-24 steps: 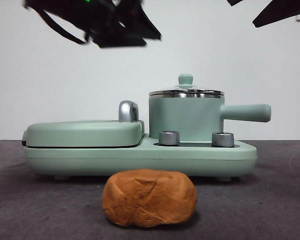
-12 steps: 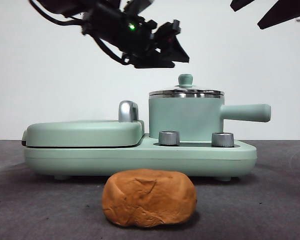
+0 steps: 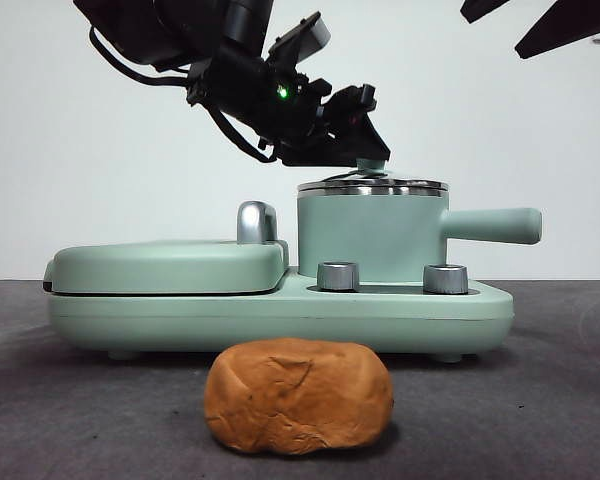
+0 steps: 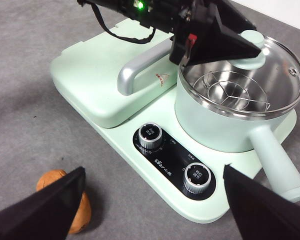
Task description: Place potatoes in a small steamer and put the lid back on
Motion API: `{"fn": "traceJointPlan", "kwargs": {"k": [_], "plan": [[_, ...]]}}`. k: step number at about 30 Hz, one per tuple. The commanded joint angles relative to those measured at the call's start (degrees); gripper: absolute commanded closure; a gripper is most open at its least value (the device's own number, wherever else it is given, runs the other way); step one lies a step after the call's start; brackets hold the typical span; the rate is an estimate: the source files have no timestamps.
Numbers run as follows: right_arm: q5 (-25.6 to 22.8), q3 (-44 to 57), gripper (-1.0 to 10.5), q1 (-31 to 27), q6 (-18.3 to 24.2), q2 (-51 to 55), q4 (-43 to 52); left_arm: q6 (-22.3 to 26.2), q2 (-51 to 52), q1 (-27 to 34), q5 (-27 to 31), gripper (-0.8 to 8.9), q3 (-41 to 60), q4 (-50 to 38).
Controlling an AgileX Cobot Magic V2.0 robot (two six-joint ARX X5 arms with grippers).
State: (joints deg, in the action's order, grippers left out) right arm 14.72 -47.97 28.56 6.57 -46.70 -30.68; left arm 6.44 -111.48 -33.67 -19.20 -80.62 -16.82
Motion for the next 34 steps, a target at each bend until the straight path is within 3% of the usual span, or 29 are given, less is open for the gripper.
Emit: {"fn": "traceJointPlan", "kwargs": {"k": [1,4,10,27,34], "plan": [[-0.17,-0.85,5.1,0.46,-0.57,-0.39,0.31,1.86,-1.77,-0.55,0.33,5.66,-1.46,-0.72],[-0.17,-0.85,5.1,0.46,-0.57,-0.39,0.11,1.86,-2.10,-0.55,0.33,5.78,-1.46,-0.70],[-0.20,-0.85,5.1,0.46,-0.57,-0.39,-0.04,1.88,-2.14,-0.70,0.33,8.01,-1.46,-0.81],[-0.20,-0.85,5.1,0.46,-0.61,-0.39,-2.05,1.90,7.91,-0.35,0.39,8.08,-2.32,0.68],[-0.17,-0.85,5.1,0.46,-0.61,-0.39,-2.10,1.60,16.55,-0.09,0.39,8.05,-2.32,13.31]]}}
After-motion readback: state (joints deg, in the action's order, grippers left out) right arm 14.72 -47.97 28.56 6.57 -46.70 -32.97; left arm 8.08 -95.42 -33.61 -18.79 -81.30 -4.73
